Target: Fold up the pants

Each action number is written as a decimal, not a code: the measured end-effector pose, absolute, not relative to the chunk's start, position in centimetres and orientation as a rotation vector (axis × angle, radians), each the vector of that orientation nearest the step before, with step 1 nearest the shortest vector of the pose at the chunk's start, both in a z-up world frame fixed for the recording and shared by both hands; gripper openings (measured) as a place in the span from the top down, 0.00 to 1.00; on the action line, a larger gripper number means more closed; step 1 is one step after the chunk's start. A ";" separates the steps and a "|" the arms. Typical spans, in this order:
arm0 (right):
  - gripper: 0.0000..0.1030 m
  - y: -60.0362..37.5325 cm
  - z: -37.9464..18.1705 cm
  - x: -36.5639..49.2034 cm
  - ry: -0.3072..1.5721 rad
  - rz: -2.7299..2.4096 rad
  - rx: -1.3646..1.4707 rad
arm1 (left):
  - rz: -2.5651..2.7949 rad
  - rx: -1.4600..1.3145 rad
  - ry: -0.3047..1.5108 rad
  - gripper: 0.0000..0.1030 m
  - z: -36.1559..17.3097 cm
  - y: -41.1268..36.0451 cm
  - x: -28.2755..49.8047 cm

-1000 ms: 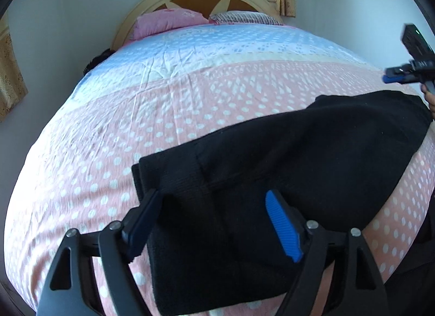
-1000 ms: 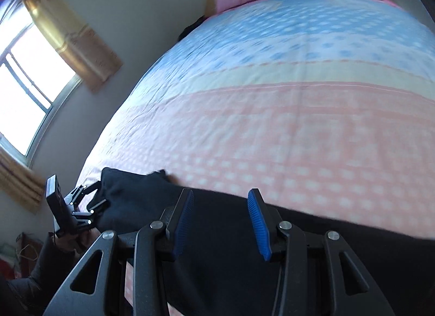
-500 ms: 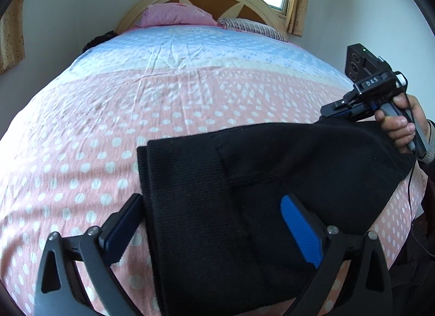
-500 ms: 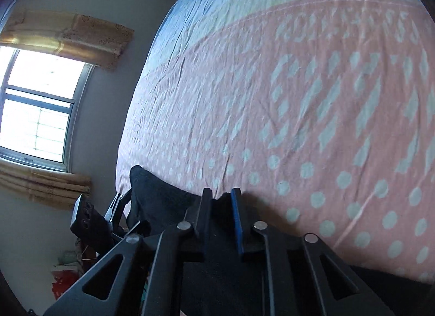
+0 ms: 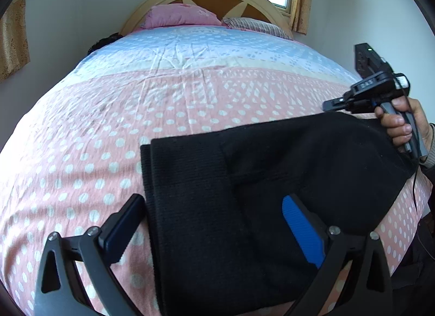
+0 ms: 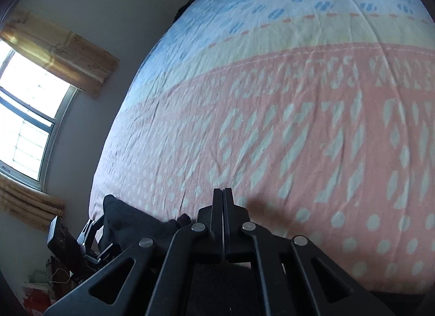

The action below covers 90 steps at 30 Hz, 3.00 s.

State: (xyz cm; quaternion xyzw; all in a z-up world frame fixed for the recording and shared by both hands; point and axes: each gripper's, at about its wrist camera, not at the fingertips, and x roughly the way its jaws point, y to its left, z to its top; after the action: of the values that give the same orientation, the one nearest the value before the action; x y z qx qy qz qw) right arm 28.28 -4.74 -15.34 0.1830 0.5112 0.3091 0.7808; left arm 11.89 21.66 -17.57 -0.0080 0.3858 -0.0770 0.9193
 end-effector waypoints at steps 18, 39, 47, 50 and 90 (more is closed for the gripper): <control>0.63 -4.7 -16.2 9.4 1.050 0.858 -0.058 | 0.060 0.118 0.790 0.00 -16.8 20.6 11.7; 0.47 -18.7 -15.7 11.8 0.918 0.439 0.194 | -0.223 0.089 0.683 0.00 -11.1 11.6 10.1; 0.47 -22.9 -16.8 13.0 0.912 0.417 0.294 | -0.267 0.217 0.893 0.00 -16.2 5.7 12.2; 0.47 -25.1 -15.6 12.0 0.840 0.342 0.292 | -0.282 0.146 0.904 0.00 -15.4 6.2 12.2; 0.42 -52.7 -19.6 -1.7 0.663 -0.182 0.962 | -0.319 0.158 0.823 0.00 -15.0 0.0 13.8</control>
State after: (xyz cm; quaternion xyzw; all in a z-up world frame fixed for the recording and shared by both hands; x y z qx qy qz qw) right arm -1.74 -52.67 -19.61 0.4533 0.3123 -0.0860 0.8304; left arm 13.80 0.01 -15.02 0.0765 0.3979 -0.1544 0.9011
